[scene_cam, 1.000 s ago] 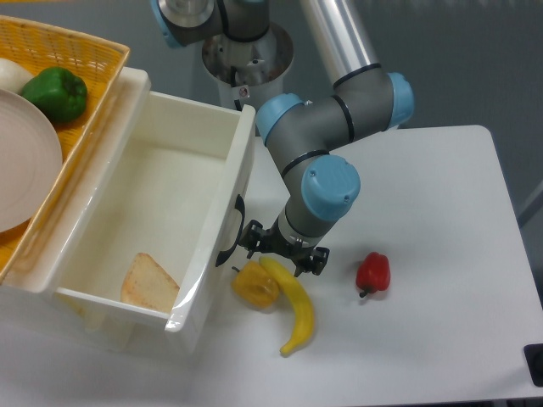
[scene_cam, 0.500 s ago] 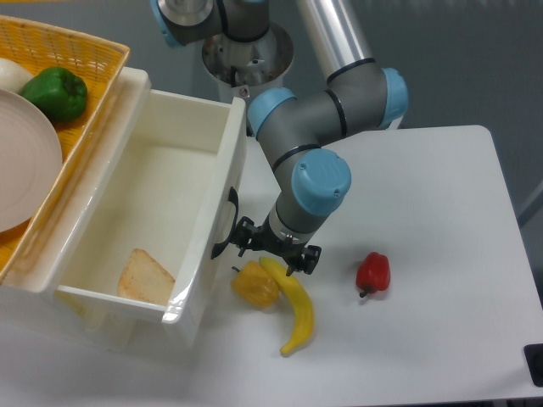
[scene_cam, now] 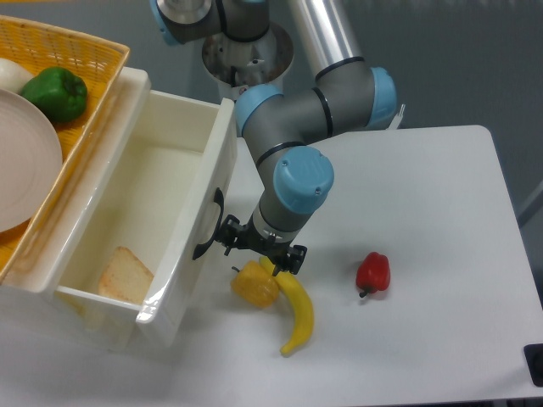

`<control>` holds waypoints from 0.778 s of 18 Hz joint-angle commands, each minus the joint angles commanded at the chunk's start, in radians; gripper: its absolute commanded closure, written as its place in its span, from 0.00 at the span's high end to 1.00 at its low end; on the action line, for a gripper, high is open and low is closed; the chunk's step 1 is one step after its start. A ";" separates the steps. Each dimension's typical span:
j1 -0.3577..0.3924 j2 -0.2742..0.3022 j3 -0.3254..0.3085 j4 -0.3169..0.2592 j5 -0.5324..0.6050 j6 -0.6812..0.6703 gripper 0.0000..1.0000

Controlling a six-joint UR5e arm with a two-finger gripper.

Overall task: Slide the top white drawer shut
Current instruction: 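Push the drawer front with the gripper, sliding the drawer into the cabinet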

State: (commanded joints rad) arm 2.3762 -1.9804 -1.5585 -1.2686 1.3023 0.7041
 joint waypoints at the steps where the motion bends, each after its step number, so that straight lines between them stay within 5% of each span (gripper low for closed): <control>1: -0.003 0.000 0.000 0.000 0.000 0.000 1.00; 14: -0.075 0.006 -0.005 0.006 0.008 0.008 1.00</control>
State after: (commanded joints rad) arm 2.3010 -1.9742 -1.5631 -1.2625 1.3100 0.7117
